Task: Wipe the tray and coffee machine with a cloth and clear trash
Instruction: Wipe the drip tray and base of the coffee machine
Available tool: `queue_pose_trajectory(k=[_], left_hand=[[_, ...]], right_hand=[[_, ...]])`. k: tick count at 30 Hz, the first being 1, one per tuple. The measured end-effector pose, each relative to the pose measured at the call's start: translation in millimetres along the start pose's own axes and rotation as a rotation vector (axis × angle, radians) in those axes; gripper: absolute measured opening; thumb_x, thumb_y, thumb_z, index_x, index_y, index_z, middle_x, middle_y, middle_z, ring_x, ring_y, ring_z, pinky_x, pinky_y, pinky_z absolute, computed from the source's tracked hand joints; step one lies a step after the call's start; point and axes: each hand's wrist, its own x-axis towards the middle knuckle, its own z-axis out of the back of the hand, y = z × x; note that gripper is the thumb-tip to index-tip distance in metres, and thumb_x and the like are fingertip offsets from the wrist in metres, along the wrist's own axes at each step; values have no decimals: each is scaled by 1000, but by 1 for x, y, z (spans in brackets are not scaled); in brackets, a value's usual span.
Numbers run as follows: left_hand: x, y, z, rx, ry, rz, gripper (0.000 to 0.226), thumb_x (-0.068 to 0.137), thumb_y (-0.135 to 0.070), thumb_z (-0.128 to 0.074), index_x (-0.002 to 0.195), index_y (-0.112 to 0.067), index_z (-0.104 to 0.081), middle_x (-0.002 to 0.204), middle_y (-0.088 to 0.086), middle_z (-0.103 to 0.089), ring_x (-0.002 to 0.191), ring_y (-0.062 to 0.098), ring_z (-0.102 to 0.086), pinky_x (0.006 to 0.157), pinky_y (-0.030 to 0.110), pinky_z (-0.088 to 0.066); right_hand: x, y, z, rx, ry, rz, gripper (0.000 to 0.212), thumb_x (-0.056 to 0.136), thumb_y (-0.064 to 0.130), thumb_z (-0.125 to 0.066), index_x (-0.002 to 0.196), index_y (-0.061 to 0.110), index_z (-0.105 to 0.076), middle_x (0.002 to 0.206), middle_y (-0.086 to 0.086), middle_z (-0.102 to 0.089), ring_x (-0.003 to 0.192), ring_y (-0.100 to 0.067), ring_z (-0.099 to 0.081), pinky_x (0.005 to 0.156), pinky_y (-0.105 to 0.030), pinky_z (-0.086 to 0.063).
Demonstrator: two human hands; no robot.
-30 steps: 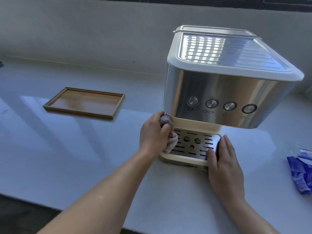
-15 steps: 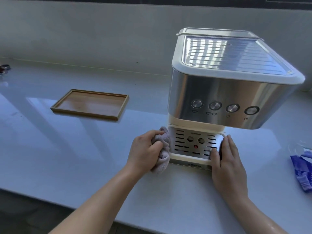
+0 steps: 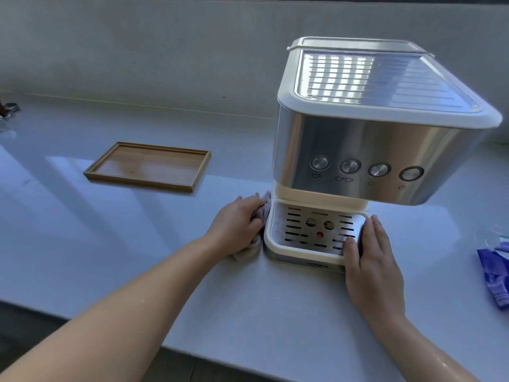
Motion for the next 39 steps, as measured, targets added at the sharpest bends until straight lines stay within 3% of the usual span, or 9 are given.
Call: queue_pose_trajectory(k=[4,6,11,15,21,26,30,35,39], left_hand=[[-52,0,5,-85,11,-72,20,76,-12,-47,89,-13,-62,67,-6,-57,69,10,-54,83,13,-40],[-66,0,9,-131,-1,-72,28,73,-12,-51,93,-20,-69,69,-11,-64,68,7,-59,69,17,-47],[-12,-21,22,-593,-319,232,26,78,-11,-54,77,-27,-73,72,-11,-71,71,5,-67,62,21,-53],[26,-47,8,-561,-271,345,44,85,-9,-50,50,-34,-63,45,-19,-55,51,1,-52,45,16,-39],[-30,-49,-21,-456,-290,305,17,82,-22,-45,77,-26,-61,73,-8,-66,77,16,-62,71,41,-50],[-85,-81,-52,-359,-389,265,40,84,-6,-45,115,-28,-55,107,-15,-58,101,7,-52,82,22,-44],[-112,-97,-77,-118,-324,220,61,89,-1,-51,146,-4,-32,151,14,-33,130,26,-40,109,36,-36],[-139,-117,-91,109,-137,36,60,83,-24,-33,136,-2,-49,138,15,-53,126,29,-50,108,41,-40],[-127,-133,-95,254,-5,-30,66,77,-29,-27,133,-7,-51,135,9,-54,127,25,-47,114,35,-17]], right_hand=[[0,2,0,-1,2,-7,58,98,43,-29,153,24,-21,162,12,-14,147,-6,-14,109,-39,-35],[0,3,0,3,-2,-7,58,97,43,-28,152,25,-21,162,12,-14,147,-5,-14,109,-39,-35],[1,1,0,12,-3,6,56,98,41,-30,152,24,-24,162,9,-16,147,-6,-13,112,-39,-33],[1,1,1,16,0,9,56,99,42,-30,151,23,-24,162,9,-16,147,-6,-14,113,-39,-33],[1,1,2,37,7,-7,56,98,41,-28,151,24,-23,162,8,-15,147,-8,-14,111,-40,-34],[2,0,1,81,26,-45,57,101,45,-23,153,23,-21,163,9,-13,148,-5,-10,115,-36,-26],[3,-3,1,142,10,-59,55,102,49,-21,153,28,-23,162,13,-15,146,0,-10,111,-24,-17],[0,-2,6,255,-24,-84,50,104,45,-27,150,26,-31,159,9,-25,146,-4,-18,111,-22,-14],[-8,4,28,377,-128,-172,36,102,24,-41,137,17,-52,148,1,-45,138,-14,-37,112,-31,-28]])
